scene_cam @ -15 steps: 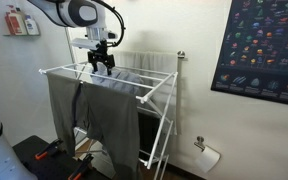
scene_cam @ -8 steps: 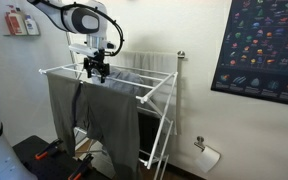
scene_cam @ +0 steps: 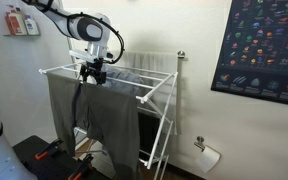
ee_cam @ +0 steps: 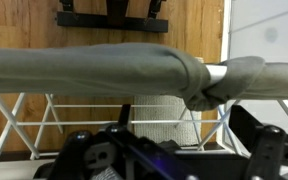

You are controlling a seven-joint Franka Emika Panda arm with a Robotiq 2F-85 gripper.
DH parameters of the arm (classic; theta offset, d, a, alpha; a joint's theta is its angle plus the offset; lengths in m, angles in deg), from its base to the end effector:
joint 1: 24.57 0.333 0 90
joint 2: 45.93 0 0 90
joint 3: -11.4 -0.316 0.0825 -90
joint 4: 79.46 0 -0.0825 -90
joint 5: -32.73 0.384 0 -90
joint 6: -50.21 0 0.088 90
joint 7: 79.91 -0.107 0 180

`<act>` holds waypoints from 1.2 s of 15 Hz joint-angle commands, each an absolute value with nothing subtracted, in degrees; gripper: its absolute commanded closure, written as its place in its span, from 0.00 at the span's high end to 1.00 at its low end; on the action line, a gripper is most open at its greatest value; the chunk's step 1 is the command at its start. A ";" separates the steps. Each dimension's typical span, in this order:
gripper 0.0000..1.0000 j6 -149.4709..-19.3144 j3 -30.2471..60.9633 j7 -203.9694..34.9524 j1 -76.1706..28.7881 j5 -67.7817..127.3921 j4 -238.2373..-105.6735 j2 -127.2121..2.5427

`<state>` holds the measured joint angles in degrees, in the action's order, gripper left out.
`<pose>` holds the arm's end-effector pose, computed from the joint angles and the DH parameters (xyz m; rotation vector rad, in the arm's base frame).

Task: Put the pants across all the bars of the drying rack

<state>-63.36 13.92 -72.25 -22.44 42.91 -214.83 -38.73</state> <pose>0.4540 0.0080 0.3595 -2.9439 -0.0527 0.3600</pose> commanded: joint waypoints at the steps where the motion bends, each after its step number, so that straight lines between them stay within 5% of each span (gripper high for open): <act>1: 1.00 -58.53 12.71 -73.67 -22.86 41.79 -212.29 -41.53; 4: 0.96 -55.06 12.26 -74.64 -22.91 40.28 -211.15 -43.11; 5: 0.74 -53.78 12.19 -75.07 -22.93 39.82 -210.69 -43.59; 7: 0.70 -51.76 12.04 -76.17 -22.94 38.47 -209.86 -44.35; 16: 0.02 -49.77 12.08 -77.63 -23.22 38.28 -207.13 -46.26; 18: 0.00 -51.48 12.08 -77.53 -23.23 38.96 -207.62 -45.23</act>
<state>-50.90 12.68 -75.92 -22.62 38.55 -207.97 -46.17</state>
